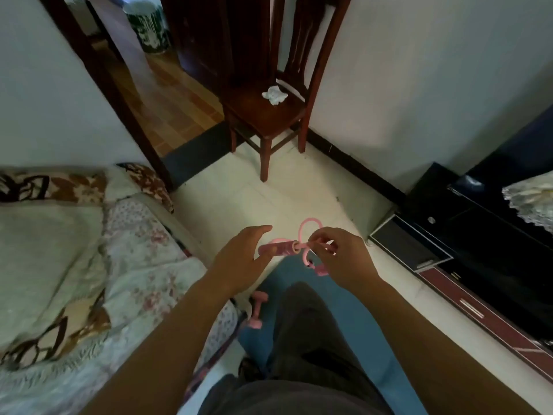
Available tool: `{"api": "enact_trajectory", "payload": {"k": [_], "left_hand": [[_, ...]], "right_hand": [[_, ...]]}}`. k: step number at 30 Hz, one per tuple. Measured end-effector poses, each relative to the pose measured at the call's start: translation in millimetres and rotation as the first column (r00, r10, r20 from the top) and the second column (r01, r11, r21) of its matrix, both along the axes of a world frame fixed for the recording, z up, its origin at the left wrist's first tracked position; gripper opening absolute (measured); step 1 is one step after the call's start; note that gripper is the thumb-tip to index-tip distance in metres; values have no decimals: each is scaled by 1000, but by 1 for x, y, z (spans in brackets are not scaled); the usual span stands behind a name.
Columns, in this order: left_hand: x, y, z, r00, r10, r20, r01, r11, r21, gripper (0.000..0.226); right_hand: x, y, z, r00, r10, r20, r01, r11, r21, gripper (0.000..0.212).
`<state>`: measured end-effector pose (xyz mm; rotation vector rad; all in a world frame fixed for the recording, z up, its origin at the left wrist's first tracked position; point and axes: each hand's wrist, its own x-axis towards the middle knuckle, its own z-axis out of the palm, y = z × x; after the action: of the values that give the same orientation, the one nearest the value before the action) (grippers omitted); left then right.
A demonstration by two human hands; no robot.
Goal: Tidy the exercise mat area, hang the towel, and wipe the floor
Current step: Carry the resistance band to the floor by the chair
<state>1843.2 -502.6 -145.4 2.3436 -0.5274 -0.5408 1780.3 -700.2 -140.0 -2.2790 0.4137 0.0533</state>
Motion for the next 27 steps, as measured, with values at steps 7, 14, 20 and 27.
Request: {"api": "enact_trajectory", "payload": {"k": [7,14,20,27], "left_hand": [[151,-40,-11,999,-38,35,35,997,71,51],[359,-132,-38,999,-36,1,36,984,177,49],[497,-225,-23,991,-59,-120,85,971,224,47],[609,-323,-2,974,-199,-111,211,972,105,44]], "right_hand": [[153,-36,-18,999,37,24,-36,998,-49,7],[360,-129,-54,988,130,-87,-134,990,-53,15],[489,-227,-37,988,78,-133,-89,993,-81,13],[587,-310,-39,987,-55,-154,46,997,-60,10]]}}
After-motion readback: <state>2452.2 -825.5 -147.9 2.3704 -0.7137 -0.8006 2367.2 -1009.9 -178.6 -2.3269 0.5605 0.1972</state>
